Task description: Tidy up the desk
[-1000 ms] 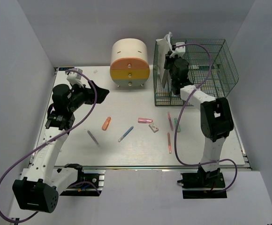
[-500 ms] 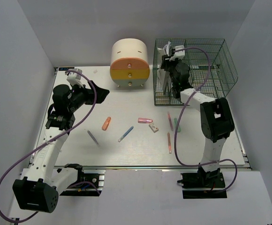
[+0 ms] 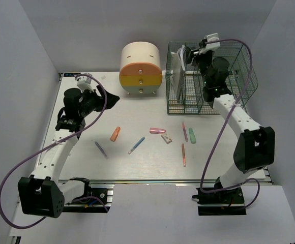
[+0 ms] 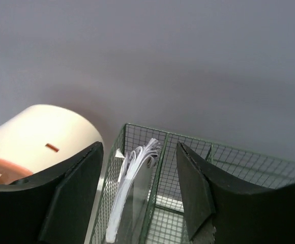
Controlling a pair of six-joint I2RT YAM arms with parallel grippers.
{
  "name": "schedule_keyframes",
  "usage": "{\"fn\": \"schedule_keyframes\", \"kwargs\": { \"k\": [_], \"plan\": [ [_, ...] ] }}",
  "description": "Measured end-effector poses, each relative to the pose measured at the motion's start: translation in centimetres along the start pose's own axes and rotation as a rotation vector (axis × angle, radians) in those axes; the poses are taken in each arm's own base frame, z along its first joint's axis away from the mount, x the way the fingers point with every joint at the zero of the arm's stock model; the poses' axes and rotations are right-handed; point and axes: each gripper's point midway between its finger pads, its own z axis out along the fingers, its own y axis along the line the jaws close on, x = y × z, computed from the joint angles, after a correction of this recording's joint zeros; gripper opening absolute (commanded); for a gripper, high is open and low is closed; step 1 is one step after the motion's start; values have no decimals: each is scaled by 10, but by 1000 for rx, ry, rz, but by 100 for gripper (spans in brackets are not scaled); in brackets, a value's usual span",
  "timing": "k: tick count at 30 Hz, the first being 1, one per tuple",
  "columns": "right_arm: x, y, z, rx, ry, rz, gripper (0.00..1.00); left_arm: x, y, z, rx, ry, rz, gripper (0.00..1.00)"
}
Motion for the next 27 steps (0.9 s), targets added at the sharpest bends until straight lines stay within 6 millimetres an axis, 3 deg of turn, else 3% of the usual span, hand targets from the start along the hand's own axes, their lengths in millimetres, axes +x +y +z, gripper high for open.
{"fn": "schedule_keyframes", "kwargs": {
  "k": [3,5,6,8,9,12,14,15,18,19,21,23,27],
  "plan": [
    [-24,13,2,-142,43,-33,62,6,6,9,-8,22,-30,70],
    [-38,35,-2,-295,78,-57,43,12,10,17,-17,52,-54,64],
    [-42,47,-8,-374,98,-60,25,13,12,22,-22,64,-64,63],
    [-45,77,-26,-540,149,-42,5,11,15,34,-32,87,-84,58],
    [-43,90,-37,-610,179,-29,0,10,16,39,-33,94,-90,54],
    [-25,126,-70,-773,297,46,1,4,17,53,-46,101,-108,51],
    [-10,145,-91,-848,375,92,23,-1,17,63,-68,99,-114,53],
    [-2,153,-101,-875,412,114,40,-4,16,69,-81,98,-115,55],
    [17,165,-123,-912,522,187,59,-15,12,89,-122,91,-112,63],
    [21,167,-129,-917,552,206,61,-18,11,96,-135,87,-108,64],
    [26,168,-136,-913,586,230,59,-21,10,109,-171,88,-107,66],
    [29,167,-141,-896,615,246,49,-20,8,124,-212,89,-101,66],
    [35,163,-149,-861,679,277,9,-15,12,147,-309,97,-96,63]
  ]
}}
